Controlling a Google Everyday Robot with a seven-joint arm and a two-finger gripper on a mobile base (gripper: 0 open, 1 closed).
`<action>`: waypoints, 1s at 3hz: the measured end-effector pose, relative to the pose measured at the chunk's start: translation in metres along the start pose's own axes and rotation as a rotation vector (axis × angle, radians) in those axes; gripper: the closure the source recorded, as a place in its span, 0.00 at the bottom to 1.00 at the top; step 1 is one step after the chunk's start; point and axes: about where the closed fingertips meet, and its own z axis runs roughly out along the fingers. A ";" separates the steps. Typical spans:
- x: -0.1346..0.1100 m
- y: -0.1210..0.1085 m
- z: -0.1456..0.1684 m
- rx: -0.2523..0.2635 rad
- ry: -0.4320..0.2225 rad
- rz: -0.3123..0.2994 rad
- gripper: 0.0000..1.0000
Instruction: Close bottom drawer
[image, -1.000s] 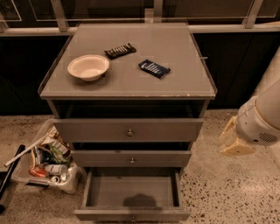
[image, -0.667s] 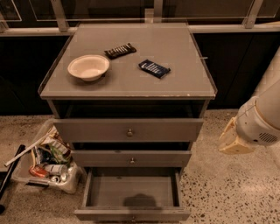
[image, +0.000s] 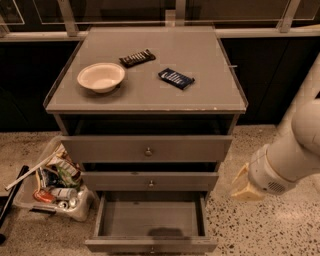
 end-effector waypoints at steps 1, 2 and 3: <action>0.010 0.011 0.046 0.016 -0.098 0.011 1.00; 0.022 0.002 0.088 0.061 -0.194 -0.011 1.00; 0.022 0.002 0.088 0.060 -0.195 -0.011 1.00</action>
Offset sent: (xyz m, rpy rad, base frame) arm 0.0098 0.0075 -0.1359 0.2634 -0.1801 -0.0179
